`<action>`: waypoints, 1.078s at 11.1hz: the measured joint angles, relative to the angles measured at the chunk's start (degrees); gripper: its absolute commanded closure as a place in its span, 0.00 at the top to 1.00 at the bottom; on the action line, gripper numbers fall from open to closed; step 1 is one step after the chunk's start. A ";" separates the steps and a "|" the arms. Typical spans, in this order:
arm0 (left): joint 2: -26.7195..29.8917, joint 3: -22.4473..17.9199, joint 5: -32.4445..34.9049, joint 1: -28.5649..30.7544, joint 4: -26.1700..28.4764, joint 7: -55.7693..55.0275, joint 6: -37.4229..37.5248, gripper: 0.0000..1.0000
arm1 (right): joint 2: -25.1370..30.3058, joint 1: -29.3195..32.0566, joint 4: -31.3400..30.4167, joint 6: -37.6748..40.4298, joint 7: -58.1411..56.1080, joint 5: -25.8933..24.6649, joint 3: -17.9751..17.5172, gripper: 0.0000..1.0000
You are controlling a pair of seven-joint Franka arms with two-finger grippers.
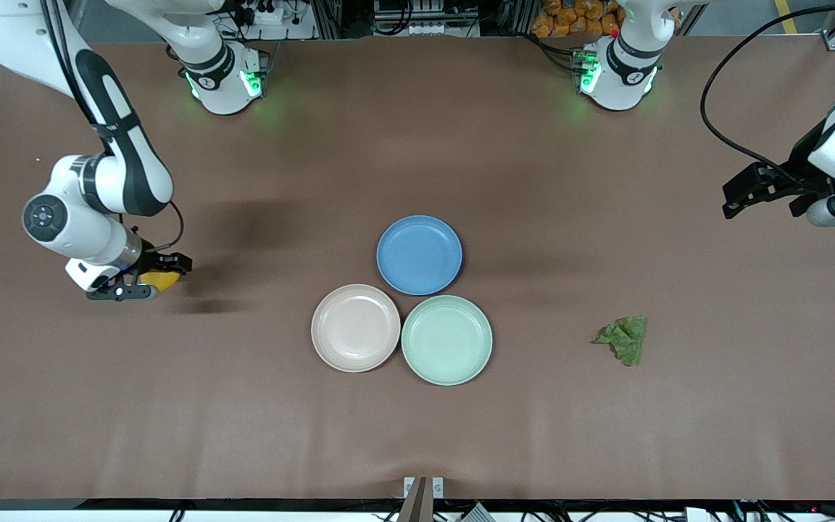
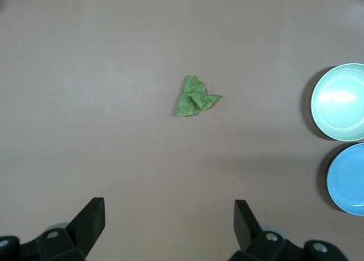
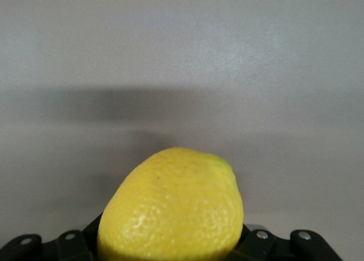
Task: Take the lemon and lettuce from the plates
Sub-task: 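Lower the lemon onto the table with the right gripper and open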
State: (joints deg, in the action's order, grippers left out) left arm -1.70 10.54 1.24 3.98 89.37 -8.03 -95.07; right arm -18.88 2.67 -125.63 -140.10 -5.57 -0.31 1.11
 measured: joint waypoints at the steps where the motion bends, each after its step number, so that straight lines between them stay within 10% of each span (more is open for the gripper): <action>1: 0.00 -0.01 0.00 0.21 -0.01 0.00 0.30 1.00 | -1.23 0.24 -0.04 -0.99 -1.24 -0.03 -0.01 0.47; 4: 0.00 0.00 0.00 0.34 -0.01 0.00 0.60 1.00 | -3.98 3.37 -0.04 -4.74 -5.76 -0.03 -0.01 0.52; 5: 0.00 0.00 0.00 0.34 -0.01 0.00 0.62 1.00 | -4.73 3.84 -0.03 -5.49 -6.17 -0.03 -0.01 0.63; 6: 0.00 0.00 0.00 0.41 -0.01 0.00 0.63 1.00 | -5.20 3.85 0.03 -5.74 -6.18 -0.03 -0.07 1.00; 12: 0.00 0.00 0.00 0.62 -0.08 0.00 0.69 1.00 | -5.51 3.85 4.63 1.02 -5.37 1.25 -0.61 1.00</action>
State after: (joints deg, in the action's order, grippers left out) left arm -1.70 10.54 1.24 4.60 89.29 -8.03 -94.38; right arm -24.39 6.52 -120.99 -139.08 -10.93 0.94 0.50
